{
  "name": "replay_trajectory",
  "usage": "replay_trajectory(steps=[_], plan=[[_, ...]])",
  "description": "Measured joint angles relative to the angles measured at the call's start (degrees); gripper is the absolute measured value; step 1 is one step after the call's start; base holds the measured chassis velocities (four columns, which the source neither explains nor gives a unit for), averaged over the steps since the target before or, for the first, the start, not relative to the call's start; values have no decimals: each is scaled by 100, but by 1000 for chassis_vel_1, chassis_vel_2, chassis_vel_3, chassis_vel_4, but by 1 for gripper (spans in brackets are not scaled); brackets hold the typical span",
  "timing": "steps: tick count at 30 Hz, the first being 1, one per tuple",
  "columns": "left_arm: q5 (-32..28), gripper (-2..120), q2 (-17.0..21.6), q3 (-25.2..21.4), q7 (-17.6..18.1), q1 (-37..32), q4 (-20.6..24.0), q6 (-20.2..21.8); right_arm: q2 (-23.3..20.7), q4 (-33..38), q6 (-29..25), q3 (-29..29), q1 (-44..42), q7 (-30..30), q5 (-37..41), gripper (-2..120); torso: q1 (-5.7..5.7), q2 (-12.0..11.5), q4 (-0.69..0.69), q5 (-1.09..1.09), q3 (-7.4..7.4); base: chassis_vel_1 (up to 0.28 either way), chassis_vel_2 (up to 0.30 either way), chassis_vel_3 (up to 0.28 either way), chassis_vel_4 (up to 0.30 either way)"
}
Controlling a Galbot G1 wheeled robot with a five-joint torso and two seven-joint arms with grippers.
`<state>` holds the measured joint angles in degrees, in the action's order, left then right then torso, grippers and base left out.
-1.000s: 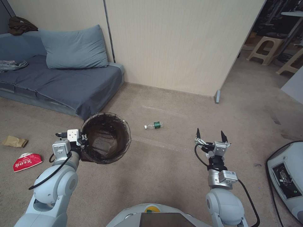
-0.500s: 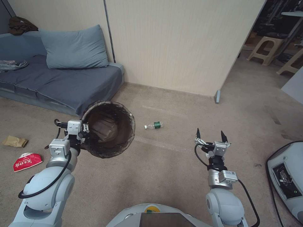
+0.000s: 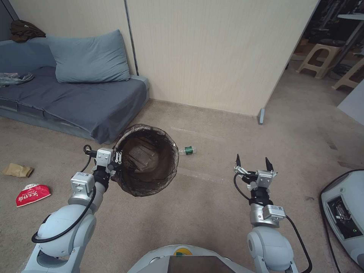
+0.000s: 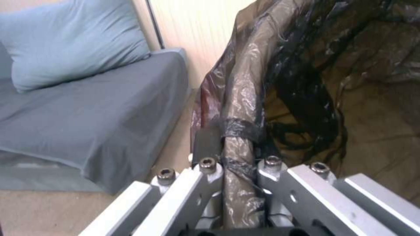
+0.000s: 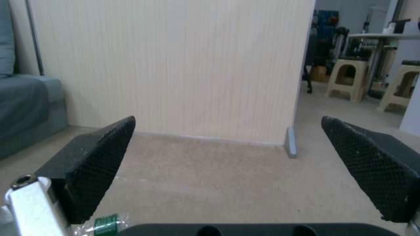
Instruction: Pick up the trash bin, then pick up the garbage from the floor and place it into the trash bin.
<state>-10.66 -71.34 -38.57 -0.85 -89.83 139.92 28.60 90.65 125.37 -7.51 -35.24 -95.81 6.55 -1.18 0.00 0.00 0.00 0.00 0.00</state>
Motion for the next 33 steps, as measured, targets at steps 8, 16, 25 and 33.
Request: replay_trajectory(steps=[8, 16, 25, 33], plan=[[102, 3, -63, 74, 28, -36, -50, 16, 0, 0, 0, 0, 0, 0, 0, 100, 0, 0, 0, 0, 0, 0, 0, 0, 0], [131, 3, -48, 62, -25, -7, -53, -6, 0, 0, 0, 0, -1, 0, 0, 100, 0, 0, 0, 0, -1, 0, 0, 0, 0], [159, 3, -51, 32, -36, 24, -62, -23, 0, 0, 0, 0, 0, 0, 0, 100, 0, 0, 0, 0, 0, -97, 96, 95, -93], [161, 3, -51, 5, -49, 40, -77, -31, 0, 0, 0, 0, 1, 0, 0, 100, 0, 0, 1, 0, 0, -147, 148, 158, -146]])
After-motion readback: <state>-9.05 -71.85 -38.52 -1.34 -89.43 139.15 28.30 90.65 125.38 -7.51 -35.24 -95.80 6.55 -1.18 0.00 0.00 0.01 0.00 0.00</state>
